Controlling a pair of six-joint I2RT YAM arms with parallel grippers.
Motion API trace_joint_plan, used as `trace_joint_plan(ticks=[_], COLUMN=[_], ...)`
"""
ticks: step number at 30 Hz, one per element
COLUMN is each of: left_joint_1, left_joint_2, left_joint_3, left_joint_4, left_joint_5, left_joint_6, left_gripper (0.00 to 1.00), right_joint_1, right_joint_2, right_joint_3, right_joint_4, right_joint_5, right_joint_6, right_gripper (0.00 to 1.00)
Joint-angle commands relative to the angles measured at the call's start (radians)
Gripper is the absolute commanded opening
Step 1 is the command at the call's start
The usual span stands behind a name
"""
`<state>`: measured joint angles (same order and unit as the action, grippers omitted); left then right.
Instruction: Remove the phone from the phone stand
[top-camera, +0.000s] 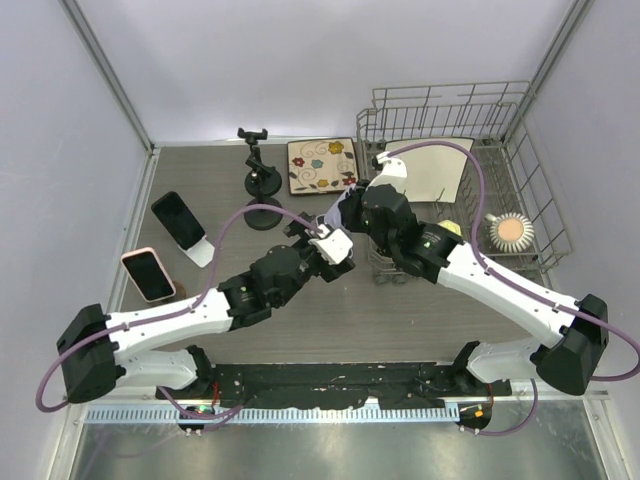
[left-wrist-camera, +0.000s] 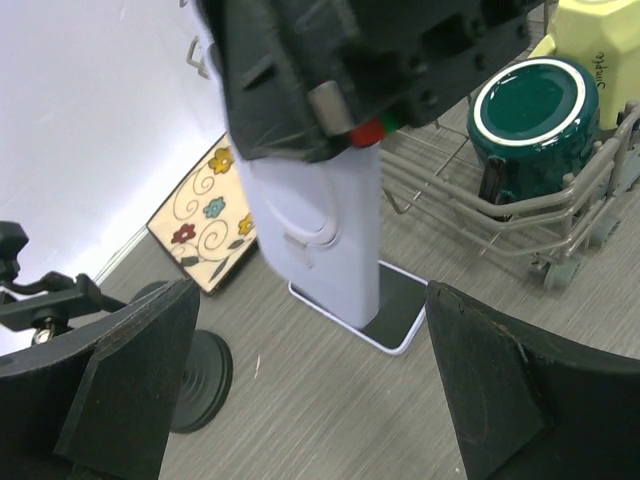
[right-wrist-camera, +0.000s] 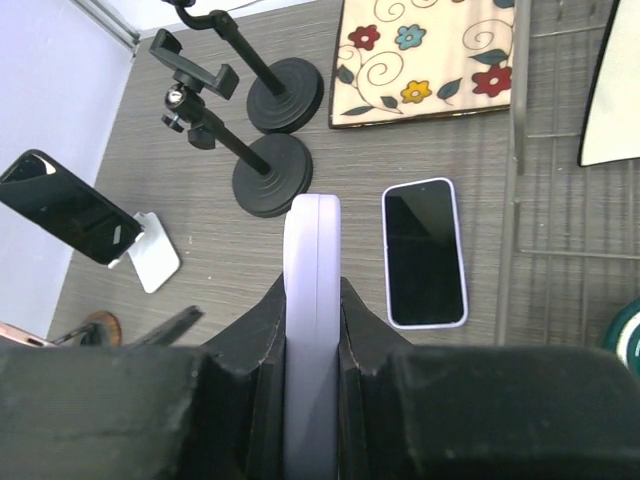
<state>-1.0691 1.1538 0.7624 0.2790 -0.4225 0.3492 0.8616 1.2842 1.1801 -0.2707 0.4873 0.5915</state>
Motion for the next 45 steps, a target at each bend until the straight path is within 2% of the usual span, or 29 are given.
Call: trace_joint_plan(ticks=[1,8,11,15,17,18,19,20,22,23,24,26,27,29,30,33,36,38,41,44,45], left_joint_1=[-0.037,-0.045,-0.045,-0.046,-0.048,-0.049,-0.051,-0.051,-0.052,-0.052,-0.054,-0.054,-0.055,-0.055,-0.054,-0.054,-0.043,-0.025,0.047,0.171,0.249], left_joint_2=[0.069,0.158,0.176,0.184,0.187,0.185,0.187,0.185,0.179,0.178,0.170,0.164,0.159,0.147,0.142,0.124,0.112,0.095,0.061,0.038,0.031], left_joint_3=[0.049,0.071,0.072,0.072,0.075,0.075,0.077,0.078,0.084,0.083,0.083,0.083,0.083,0.078,0.075,0.068,0.064,0.055,0.035,0.012,0.006], left_joint_4=[0.166,0.236,0.259,0.276,0.275,0.273,0.273,0.263,0.249,0.233,0.226,0.197,0.183,0.142,0.128,0.062,-0.015,-0.076,-0.158,-0.233,-0.248], left_joint_5=[-0.047,-0.150,-0.177,-0.193,-0.194,-0.194,-0.196,-0.197,-0.196,-0.194,-0.193,-0.191,-0.191,-0.191,-0.193,-0.193,-0.182,-0.147,-0.047,0.086,0.129], left_joint_6=[0.043,0.040,0.043,0.025,0.019,0.008,-0.001,-0.012,-0.044,-0.056,-0.067,-0.105,-0.124,-0.176,-0.197,-0.279,-0.379,-0.439,-0.606,-0.800,-0.841], left_gripper=[0.99,0.93,0.85,0.56,0.48,0.38,0.33,0.21,0.11,0.03,0.00,0.00,0.00,0.00,0.00,0.00,0.00,0.00,0.00,0.00,0.00], right_joint_1=[0.001,0.001,0.001,0.001,-0.001,-0.001,-0.001,-0.001,0.001,-0.001,-0.001,0.001,-0.001,-0.001,-0.003,-0.009,-0.012,-0.015,-0.015,-0.015,-0.015], right_joint_2=[-0.028,-0.054,-0.078,-0.108,-0.121,-0.128,-0.132,-0.140,-0.144,-0.149,-0.152,-0.157,-0.167,-0.178,-0.184,-0.197,-0.210,-0.224,-0.250,-0.273,-0.278], right_joint_3=[0.030,0.001,-0.022,-0.053,-0.063,-0.072,-0.076,-0.079,-0.088,-0.091,-0.094,-0.102,-0.111,-0.122,-0.128,-0.122,-0.117,-0.117,-0.117,-0.122,-0.125], right_joint_4=[0.111,0.111,0.111,0.097,0.094,0.094,0.094,0.094,0.096,0.096,0.097,0.109,0.116,0.136,0.142,0.143,0.143,0.143,0.143,0.136,0.134], right_joint_5=[-0.032,-0.069,-0.067,-0.050,-0.046,-0.036,-0.035,-0.030,-0.021,-0.019,-0.010,-0.004,0.002,0.026,0.034,0.062,0.100,0.137,0.181,0.234,0.255], right_joint_6=[0.086,0.149,0.177,0.200,0.217,0.223,0.228,0.235,0.246,0.249,0.261,0.272,0.277,0.275,0.271,0.245,0.205,0.170,0.114,0.079,0.056], right_gripper=[0.01,0.01,0.01,0.01,0.01,0.01,0.01,0.01,0.01,0.02,0.06,0.14,0.26,0.39,0.51,0.66,0.76,0.78,0.82,0.82,0.83])
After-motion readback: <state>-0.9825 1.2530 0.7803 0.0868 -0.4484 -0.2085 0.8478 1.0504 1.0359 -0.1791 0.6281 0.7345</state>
